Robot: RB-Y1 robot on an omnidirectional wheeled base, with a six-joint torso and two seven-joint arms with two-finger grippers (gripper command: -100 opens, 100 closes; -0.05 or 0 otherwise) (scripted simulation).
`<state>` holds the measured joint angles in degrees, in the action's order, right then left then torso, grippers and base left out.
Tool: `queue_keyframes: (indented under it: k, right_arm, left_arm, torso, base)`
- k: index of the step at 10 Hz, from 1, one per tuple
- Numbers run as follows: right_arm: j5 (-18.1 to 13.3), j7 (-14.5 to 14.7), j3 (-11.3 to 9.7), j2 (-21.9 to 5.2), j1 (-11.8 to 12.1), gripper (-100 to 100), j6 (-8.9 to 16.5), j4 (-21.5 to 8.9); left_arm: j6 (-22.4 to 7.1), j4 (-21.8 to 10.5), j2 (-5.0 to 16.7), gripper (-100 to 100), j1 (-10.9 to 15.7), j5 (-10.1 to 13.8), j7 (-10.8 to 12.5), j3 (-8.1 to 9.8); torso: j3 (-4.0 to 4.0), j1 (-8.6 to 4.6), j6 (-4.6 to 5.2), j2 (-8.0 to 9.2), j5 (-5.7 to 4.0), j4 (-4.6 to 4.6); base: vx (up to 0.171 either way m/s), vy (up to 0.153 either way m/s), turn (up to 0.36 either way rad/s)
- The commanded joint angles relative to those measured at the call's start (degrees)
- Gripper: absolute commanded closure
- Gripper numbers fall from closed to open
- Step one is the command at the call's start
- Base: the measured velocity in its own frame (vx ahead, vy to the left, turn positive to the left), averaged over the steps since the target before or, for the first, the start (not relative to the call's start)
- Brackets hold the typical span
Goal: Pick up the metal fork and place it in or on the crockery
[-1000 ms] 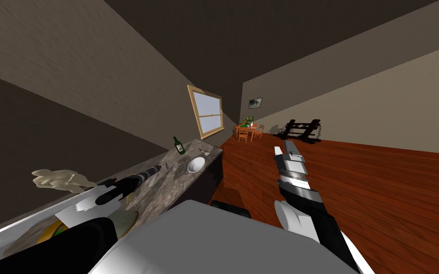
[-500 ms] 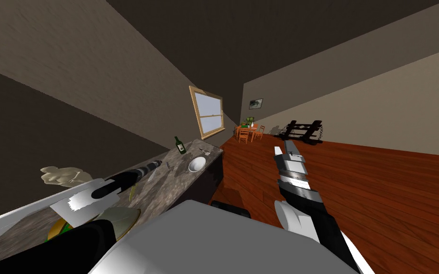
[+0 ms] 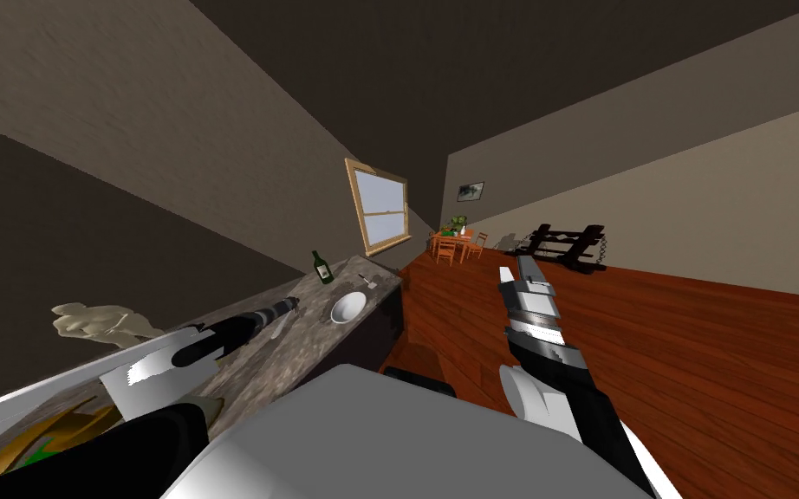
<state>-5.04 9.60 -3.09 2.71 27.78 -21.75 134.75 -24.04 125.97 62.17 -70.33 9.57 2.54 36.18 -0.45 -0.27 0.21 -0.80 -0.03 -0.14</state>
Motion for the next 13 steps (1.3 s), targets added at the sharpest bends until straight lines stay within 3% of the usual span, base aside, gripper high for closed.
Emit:
queue_keyframes:
  k: [1,9,10,11,12,13]
  right_arm:
    - [0.0,0.0,0.0,0.0,0.0,0,0.0,0.0]
    - [0.0,0.0,0.0,0.0,0.0,0,0.0,0.0]
    - [0.0,0.0,0.0,0.0,0.0,0,0.0,0.0]
    - [0.0,0.0,0.0,0.0,0.0,0,0.0,0.0]
    - [0.0,0.0,0.0,0.0,0.0,0,0.0,0.0]
    - [0.0,0.0,0.0,0.0,0.0,0,0.0,0.0]
  left_arm:
    - [-0.8,0.6,0.4,100,-0.4,-0.3,0.1,-1.78]
    - [-4.5,3.8,1.1,100,-3.2,-2.4,0.2,-10.86]
    - [-4.7,4.0,1.1,100,-3.3,-2.6,0.2,-11.55]
    - [-4.2,3.3,1.6,100,-3.0,-2.1,0.3,-10.88]
    - [-4.3,3.4,1.6,-100,-3.0,-2.1,0.3,-11.05]
    - [-4.3,3.4,1.7,-100,-3.0,-2.1,0.3,-11.03]
  torso:
    - [0.0,0.0,0.0,0.0,0.0,0.0]
    - [-0.03,0.08,-0.09,0.01,-0.01,-0.04]
    - [0.0,0.04,-0.12,0.06,-0.02,-0.05]
    - [0.0,0.14,-0.12,0.07,-0.04,-0.04]
    - [0.13,0.37,-0.12,0.31,-0.03,0.01]
    - [0.26,0.51,-0.14,0.52,0.01,0.06]
  base:
    - [0.195,-0.127,0.046]
    - [0.175,-0.123,0.059]
    - [0.152,-0.102,0.056]
    - [0.066,-0.039,0.012]
    - [0.012,-0.01,-0.002]
    - [0.006,-0.004,0.0]
